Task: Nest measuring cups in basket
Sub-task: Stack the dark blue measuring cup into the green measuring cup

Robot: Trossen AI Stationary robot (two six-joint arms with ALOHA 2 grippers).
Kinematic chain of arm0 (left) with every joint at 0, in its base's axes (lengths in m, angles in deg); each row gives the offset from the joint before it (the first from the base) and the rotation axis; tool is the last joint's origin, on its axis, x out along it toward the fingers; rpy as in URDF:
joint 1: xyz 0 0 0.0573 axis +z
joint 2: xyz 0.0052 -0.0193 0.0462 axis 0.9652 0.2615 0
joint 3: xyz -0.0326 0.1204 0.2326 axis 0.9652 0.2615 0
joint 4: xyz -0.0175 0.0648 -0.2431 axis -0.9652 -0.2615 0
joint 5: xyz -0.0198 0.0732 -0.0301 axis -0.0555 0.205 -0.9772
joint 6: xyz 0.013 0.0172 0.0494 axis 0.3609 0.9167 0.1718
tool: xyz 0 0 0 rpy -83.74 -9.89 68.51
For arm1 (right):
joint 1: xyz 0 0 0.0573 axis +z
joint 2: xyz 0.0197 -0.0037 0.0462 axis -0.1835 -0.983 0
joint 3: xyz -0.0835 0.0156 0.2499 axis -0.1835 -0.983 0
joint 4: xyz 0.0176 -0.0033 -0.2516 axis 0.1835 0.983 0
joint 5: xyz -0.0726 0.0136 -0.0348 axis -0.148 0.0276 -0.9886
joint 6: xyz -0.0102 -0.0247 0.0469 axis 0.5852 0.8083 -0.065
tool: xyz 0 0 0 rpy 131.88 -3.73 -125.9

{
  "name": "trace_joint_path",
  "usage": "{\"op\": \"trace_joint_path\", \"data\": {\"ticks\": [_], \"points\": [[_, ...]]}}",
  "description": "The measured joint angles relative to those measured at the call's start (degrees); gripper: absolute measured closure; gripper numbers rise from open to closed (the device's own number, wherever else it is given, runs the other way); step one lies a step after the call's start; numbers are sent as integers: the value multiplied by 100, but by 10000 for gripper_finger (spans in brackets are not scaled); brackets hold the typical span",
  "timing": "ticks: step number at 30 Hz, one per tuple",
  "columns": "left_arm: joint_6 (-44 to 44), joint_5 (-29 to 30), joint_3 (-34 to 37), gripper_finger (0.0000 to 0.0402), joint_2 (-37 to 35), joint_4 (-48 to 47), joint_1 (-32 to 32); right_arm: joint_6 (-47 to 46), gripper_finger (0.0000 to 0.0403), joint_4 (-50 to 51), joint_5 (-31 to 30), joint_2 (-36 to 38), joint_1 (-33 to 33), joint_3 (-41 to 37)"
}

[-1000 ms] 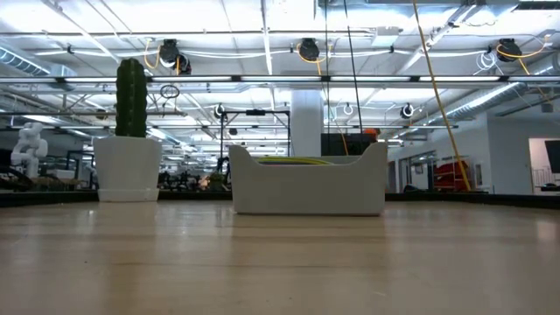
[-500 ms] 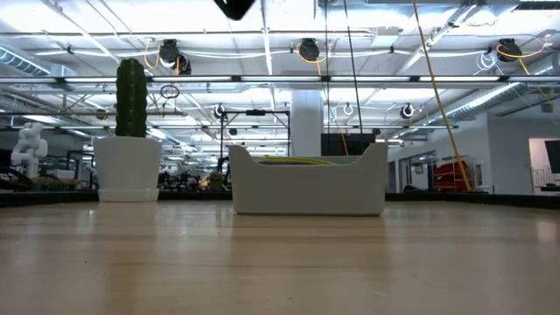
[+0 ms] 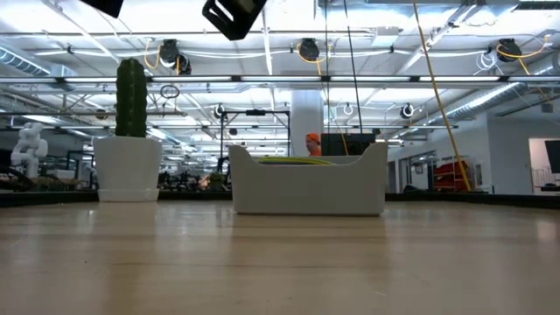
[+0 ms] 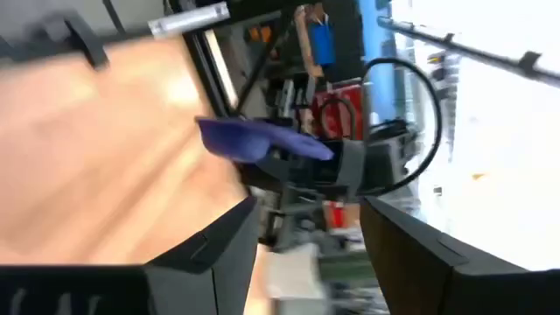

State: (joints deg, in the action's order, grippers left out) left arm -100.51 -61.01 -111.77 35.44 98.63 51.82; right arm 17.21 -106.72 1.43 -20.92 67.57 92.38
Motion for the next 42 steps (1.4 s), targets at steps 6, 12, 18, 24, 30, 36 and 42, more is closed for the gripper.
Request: {"op": "trace_joint_path", "data": {"ticks": [6,12,18,24,30,36,42], "points": [[-44,-53,177,396,0,577,2,2301,219,-778,4,-792,-40,475],[67,-405,177,390,0,401,-146,3325,254,-1024,174,-1284,-174,934],[158,-509,175,393,0,25,-267,3537,267,-1112,324,-1302,-152,989],[181,-503,175,395,0,-31,-256,3646,261,-1121,528,-1302,-180,987],[100,-611,175,389,0,-46,-174,4270,260,-1088,712,-1342,-314,987],[-146,-734,173,395,0,-232,-86,4905,263,-1083,990,-1353,-492,984],[-306,-969,171,392,0,-404,-44,5464,277,-1067,1083,-1356,-561,984]]}}
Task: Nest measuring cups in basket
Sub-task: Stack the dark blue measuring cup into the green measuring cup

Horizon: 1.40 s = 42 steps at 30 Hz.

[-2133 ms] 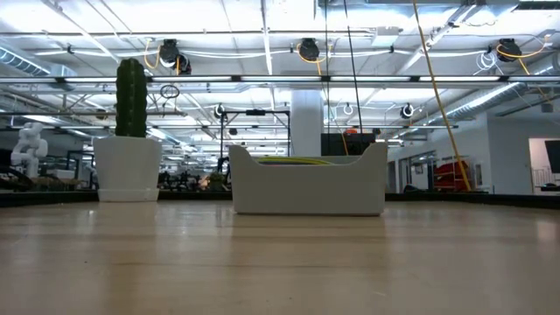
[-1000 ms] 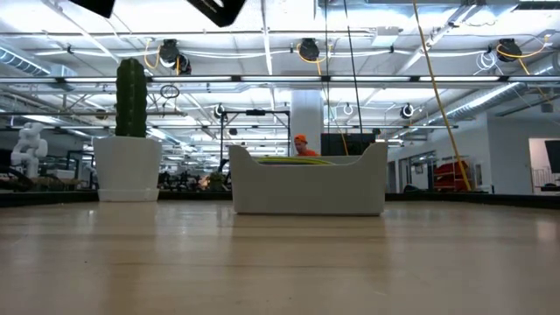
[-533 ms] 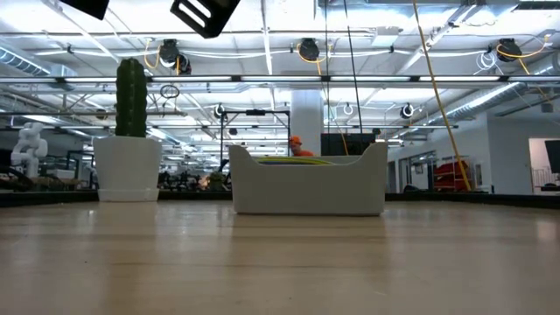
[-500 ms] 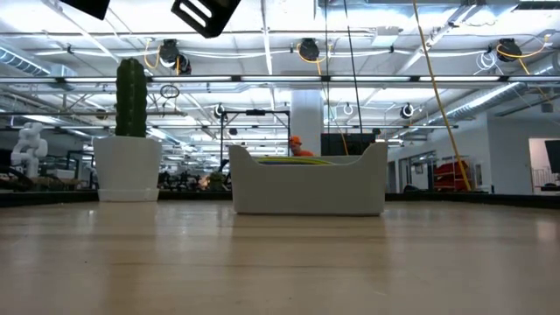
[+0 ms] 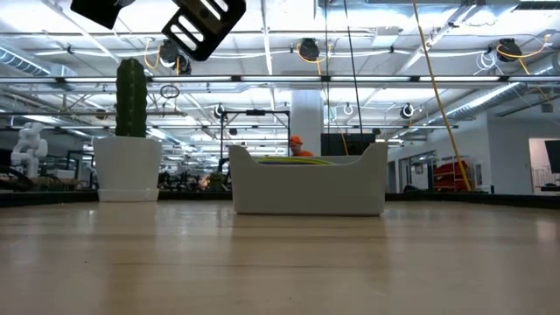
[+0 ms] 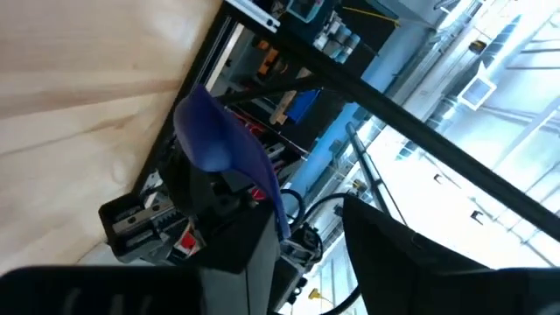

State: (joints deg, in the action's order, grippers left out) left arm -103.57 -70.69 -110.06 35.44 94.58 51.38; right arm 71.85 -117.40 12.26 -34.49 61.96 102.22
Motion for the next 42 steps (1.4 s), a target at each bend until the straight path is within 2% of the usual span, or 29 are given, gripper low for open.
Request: {"op": "trace_joint_path", "data": {"ticks": [9,13,20,32,35,42], "points": [[-451,-116,0,386,0,6,52,-43,318,435,334,2,-79,0],[-631,-109,0,396,0,115,57,-202,339,626,437,2,-133,-2],[-870,-87,0,380,0,218,1,-693,396,840,418,2,-171,-2],[-705,412,6,373,0,219,-191,-1167,401,666,291,7,-162,-240],[-693,629,7,348,0,221,-208,-1315,402,619,273,8,-162,-240],[-667,1117,9,248,0,243,-202,-1580,402,597,225,11,-160,-240]]}}
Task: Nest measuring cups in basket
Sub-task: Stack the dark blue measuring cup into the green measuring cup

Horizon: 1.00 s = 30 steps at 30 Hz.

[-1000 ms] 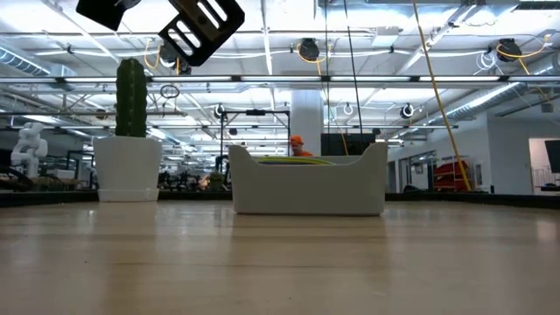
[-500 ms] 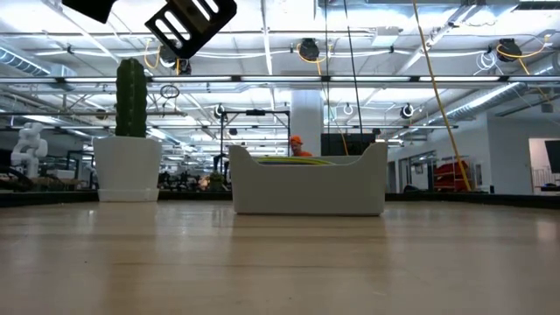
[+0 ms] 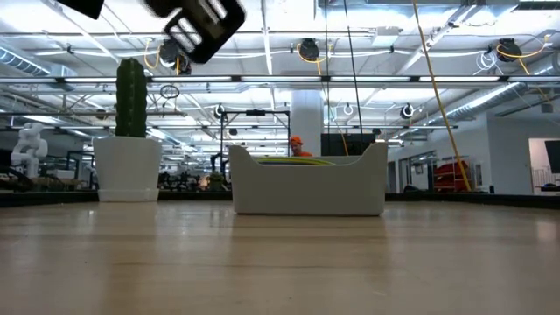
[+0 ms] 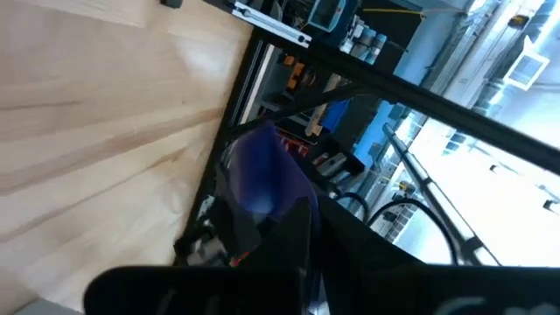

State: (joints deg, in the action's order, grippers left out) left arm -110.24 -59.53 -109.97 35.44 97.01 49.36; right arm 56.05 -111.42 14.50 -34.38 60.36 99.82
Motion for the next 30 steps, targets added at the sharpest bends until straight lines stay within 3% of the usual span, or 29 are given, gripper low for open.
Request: {"op": "trace_joint_path", "data": {"ticks": [6,11,14,18,25,30], "points": [[16,258,-13,194,-10,38,14,-441,403,23,-1,-9,-22,-7],[210,389,-13,183,-141,-3,34,-1111,403,61,2,-9,-23,-7],[384,818,-13,183,-386,-138,64,-1824,403,143,0,-9,-24,-7],[645,1890,-13,183,-889,-727,67,-2790,403,305,-258,-9,-22,-7],[762,4827,-14,183,-1730,-2163,-208,-4024,403,1106,-1420,-9,-236,-6],[536,5701,-13,183,-1831,-2704,-493,-4546,403,1690,-1965,-9,-596,-4]]}}
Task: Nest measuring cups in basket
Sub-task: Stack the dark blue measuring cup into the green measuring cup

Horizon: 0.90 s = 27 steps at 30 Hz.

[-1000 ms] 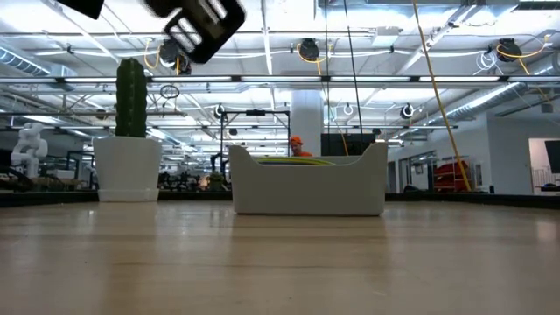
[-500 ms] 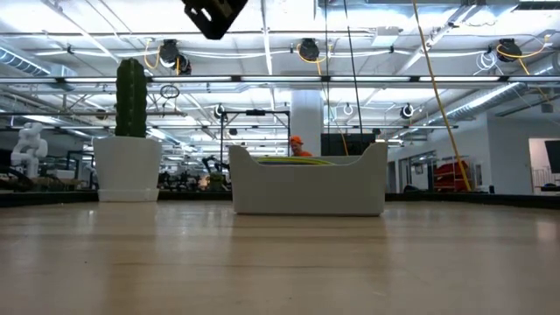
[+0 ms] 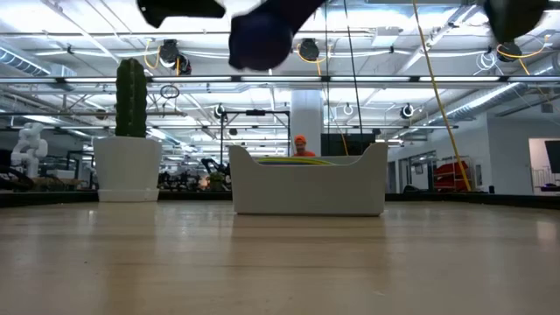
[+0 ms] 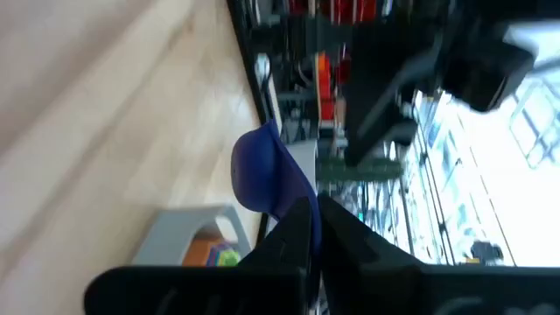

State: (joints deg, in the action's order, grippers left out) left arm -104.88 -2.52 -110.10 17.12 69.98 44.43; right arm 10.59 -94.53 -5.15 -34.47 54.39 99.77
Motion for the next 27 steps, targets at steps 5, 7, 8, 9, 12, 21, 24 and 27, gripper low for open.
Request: {"op": "trace_joint_path", "data": {"ticks": [5,7,8,9,12,21,24,27], "points": [[-721,859,1,183,153,-720,-343,-54,403,106,49,0,-534,-18],[-1034,1150,11,183,191,-1031,-494,-74,403,102,45,0,-775,-79],[-1182,1250,11,183,203,-1118,-573,-74,403,108,43,0,-900,-118],[-1318,1323,9,183,203,-1236,-651,-76,403,104,49,0,-1017,-171],[-1618,1477,9,183,210,-1508,-886,-119,403,-199,53,0,-1309,-443],[-2173,1873,133,183,210,-1714,-1370,762,403,-3259,79,31,-1715,-1901],[-2202,1910,329,183,210,-1456,-1399,879,403,-4216,443,31,-1862,-2408],[-2241,1911,544,183,210,-1158,-1391,1085,403,-4952,618,31,-1968,-2801]]}}
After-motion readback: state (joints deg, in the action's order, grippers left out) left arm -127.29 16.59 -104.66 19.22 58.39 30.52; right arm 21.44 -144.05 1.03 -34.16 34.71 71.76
